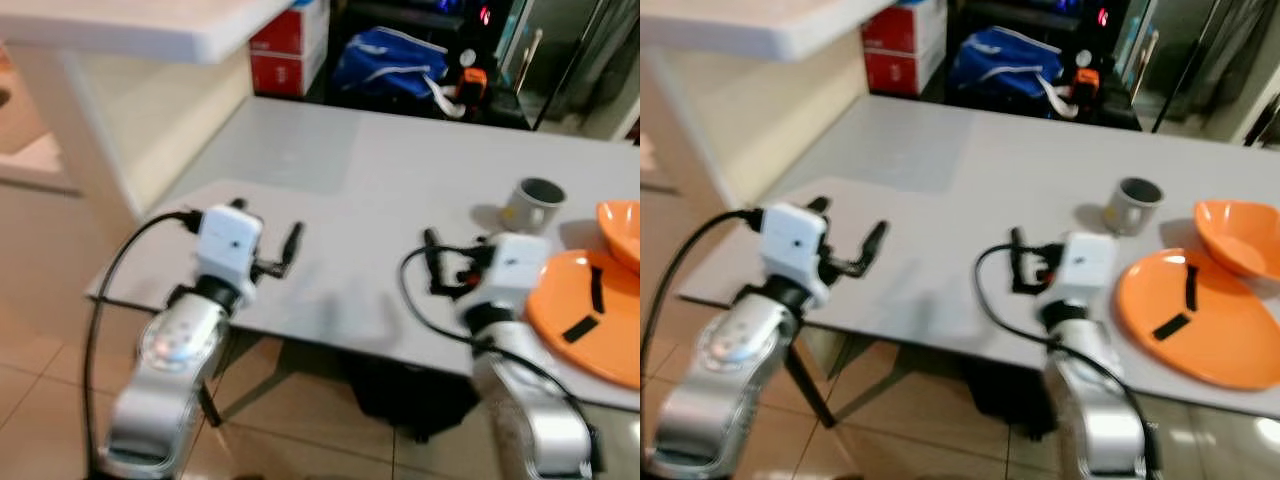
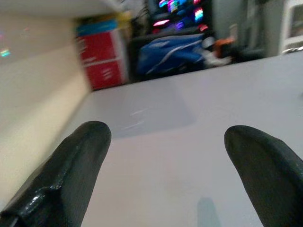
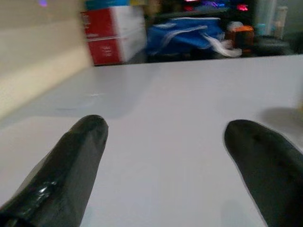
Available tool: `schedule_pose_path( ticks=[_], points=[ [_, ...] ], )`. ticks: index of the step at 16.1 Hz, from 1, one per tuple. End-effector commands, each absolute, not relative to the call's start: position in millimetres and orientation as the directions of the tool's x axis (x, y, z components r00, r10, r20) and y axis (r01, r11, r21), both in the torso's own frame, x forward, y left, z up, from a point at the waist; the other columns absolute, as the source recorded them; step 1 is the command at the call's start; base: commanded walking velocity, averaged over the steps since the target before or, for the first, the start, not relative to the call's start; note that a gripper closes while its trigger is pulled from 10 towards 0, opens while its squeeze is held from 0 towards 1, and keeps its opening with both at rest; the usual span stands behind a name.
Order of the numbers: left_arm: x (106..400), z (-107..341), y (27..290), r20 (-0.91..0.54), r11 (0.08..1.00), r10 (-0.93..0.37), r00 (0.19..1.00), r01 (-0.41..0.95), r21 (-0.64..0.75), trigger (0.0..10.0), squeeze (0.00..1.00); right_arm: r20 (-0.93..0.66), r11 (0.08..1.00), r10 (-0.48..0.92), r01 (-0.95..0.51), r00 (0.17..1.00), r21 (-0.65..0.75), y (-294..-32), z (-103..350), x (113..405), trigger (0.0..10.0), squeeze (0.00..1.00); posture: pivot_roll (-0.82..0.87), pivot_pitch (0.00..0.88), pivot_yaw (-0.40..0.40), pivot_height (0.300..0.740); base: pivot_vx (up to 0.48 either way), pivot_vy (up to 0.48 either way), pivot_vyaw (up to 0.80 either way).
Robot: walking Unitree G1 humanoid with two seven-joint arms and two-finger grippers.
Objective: Setting the table
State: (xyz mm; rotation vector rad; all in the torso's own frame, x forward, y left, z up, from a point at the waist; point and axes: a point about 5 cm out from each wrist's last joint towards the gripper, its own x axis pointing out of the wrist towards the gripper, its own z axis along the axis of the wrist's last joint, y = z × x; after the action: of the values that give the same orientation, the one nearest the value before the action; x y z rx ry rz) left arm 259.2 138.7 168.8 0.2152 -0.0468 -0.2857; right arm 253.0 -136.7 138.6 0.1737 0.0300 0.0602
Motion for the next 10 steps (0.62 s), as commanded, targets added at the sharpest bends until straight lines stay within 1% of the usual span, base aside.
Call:
schedule_pose_path(
  ticks=[1,2,3,4,6,7,10],
  points=[
    [264.4,169.7,137.5,0.017,0.939,-0.269,0.963,0.259,0.226,10.0,0.98,-0.041,0.988,0.042,-0.035,0.998,0.149,-142.4,138.3,257.3,10.0,1.00,0.12,0.000,-0.010,0.740,0.000,0.480,0.00],
    [267.6,169.6,137.5,0.013,0.937,-0.264,0.965,0.253,0.241,10.0,0.52,-0.049,0.989,0.043,-0.036,0.998,0.143,-142.4,136.8,260.2,10.0,0.81,0.12,0.000,-0.010,0.740,0.000,0.480,0.00],
    [270.4,171.7,136.8,0.018,0.934,-0.264,0.964,0.251,0.254,10.0,0.00,-0.048,0.990,0.051,-0.044,0.998,0.134,-141.3,137.0,263.2,10.0,0.00,0.13,0.000,-0.011,0.740,0.000,0.480,0.00],
    [273.6,175.5,137.5,0.028,0.932,-0.261,0.965,0.244,0.268,10.0,0.00,-0.043,0.990,0.061,-0.055,0.997,0.126,-139.4,138.0,265.7,10.0,0.00,0.14,0.000,-0.012,0.740,0.000,0.480,0.00],
    [280.1,179.7,140.3,0.039,0.932,-0.233,0.972,0.212,0.293,10.0,0.00,-0.046,0.986,0.066,-0.058,0.997,0.154,-137.8,138.3,269.0,10.0,0.00,0.15,0.000,-0.013,0.740,0.000,0.480,0.00],
    [287.2,185.1,141.6,0.066,0.940,-0.211,0.975,0.184,0.287,10.0,0.00,-0.046,0.989,0.071,-0.064,0.996,0.137,-137.2,137.9,271.6,10.0,0.00,0.14,0.000,-0.007,0.740,0.000,0.480,-0.80],
    [292.3,190.0,140.9,0.082,0.947,-0.212,0.974,0.184,0.263,10.0,0.00,-0.039,0.994,0.059,-0.055,0.997,0.099,-140.0,139.4,272.8,10.0,0.00,0.12,0.000,0.000,0.740,0.000,0.480,-0.80]
  ],
)
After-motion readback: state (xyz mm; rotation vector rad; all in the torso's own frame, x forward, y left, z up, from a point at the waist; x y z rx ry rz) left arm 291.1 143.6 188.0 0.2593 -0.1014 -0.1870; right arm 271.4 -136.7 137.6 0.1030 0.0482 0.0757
